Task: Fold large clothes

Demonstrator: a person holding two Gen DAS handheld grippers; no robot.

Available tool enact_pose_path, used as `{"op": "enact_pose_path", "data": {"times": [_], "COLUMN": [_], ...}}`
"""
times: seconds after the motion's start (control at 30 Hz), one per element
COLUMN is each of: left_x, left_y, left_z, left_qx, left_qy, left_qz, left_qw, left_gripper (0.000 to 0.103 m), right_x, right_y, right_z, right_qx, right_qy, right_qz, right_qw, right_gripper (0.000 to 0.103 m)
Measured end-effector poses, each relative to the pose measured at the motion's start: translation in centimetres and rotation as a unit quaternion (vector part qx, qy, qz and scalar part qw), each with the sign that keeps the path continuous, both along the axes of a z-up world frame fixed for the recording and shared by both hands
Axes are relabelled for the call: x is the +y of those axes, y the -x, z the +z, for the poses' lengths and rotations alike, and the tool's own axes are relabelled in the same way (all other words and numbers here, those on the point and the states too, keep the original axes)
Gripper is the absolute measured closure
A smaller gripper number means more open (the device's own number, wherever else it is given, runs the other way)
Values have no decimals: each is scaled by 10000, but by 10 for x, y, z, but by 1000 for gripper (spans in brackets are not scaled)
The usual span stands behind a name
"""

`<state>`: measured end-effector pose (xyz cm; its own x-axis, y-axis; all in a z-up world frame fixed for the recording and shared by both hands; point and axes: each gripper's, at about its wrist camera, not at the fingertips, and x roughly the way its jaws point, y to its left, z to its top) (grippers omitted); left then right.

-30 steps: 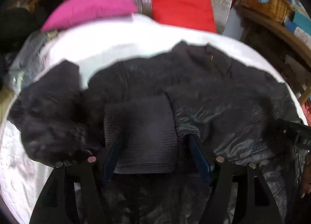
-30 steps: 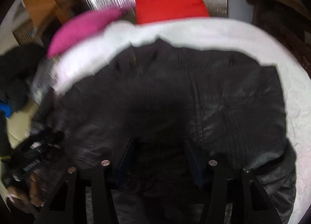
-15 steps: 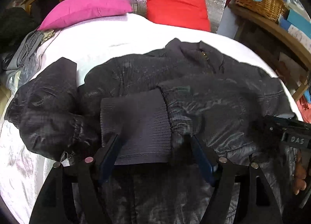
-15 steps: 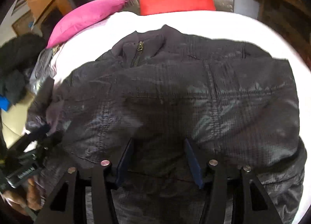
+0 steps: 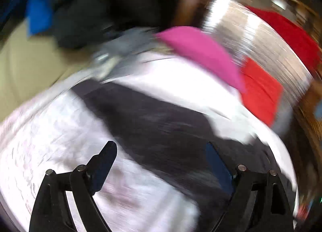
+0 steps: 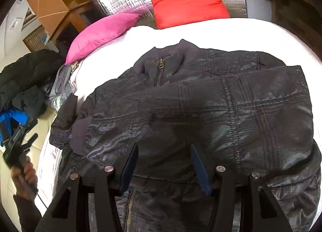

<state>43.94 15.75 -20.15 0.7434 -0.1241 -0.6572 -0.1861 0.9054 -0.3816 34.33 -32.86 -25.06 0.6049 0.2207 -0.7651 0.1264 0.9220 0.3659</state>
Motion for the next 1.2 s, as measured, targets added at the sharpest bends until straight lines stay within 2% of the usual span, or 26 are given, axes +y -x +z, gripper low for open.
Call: {"op": "enact_pose_path", "data": {"times": [0.17,0.3,0.57,0.63,0.67,0.7,0.73,0.77,0.83,0.93,1.07,1.2], "left_x": [60,84,100,101,101,100,100,98,94,83,42,-22], "left_y": [-30,-45,-79,-83,-86,-89,-92,-95,-97,-98,-94,-72], "left_z": [-42,-64,-96,-97,-96,-95,-96,-96,-95,-80,-32,19], "left_qx": [511,579,697,609,529,509,523,558,581,441,60,-381], "left_qy": [983,1632,2035,2023,2045,2067,2052,1969,1782,1419,768,341], "left_qz": [601,822,1030,1106,1051,986,937,937,950,823,333,-452], "left_qw": [9920,9815,9711,9711,9718,9721,9728,9743,9777,9855,9965,9977], "left_gripper": [13,13,17,25,38,46,62,73,85,95,97,98], "right_x": [-1,-2,-7,-9,-10,-11,-11,-12,-14,-16,-22,-35], "right_y": [-2,-5,-9,-10,-10,-11,-11,-11,-10,-7,-1,8], "right_z": [0,-3,-8,-9,-9,-9,-10,-10,-10,-7,1,11], "right_qx": [7,36,87,85,83,79,81,82,69,9,-144,-302], "right_qy": [-76,-89,-87,-78,-72,-59,-51,-46,-63,-11,13,-38], "right_qz": [-7,-23,-74,-91,-101,-118,-129,-139,-166,-220,-353,-563], "right_qw": [10000,10000,9999,9999,9999,9999,9999,9999,9998,9998,9993,9979], "right_gripper": [45,45,45,45,45,45,45,45,45,45,45,45]}}
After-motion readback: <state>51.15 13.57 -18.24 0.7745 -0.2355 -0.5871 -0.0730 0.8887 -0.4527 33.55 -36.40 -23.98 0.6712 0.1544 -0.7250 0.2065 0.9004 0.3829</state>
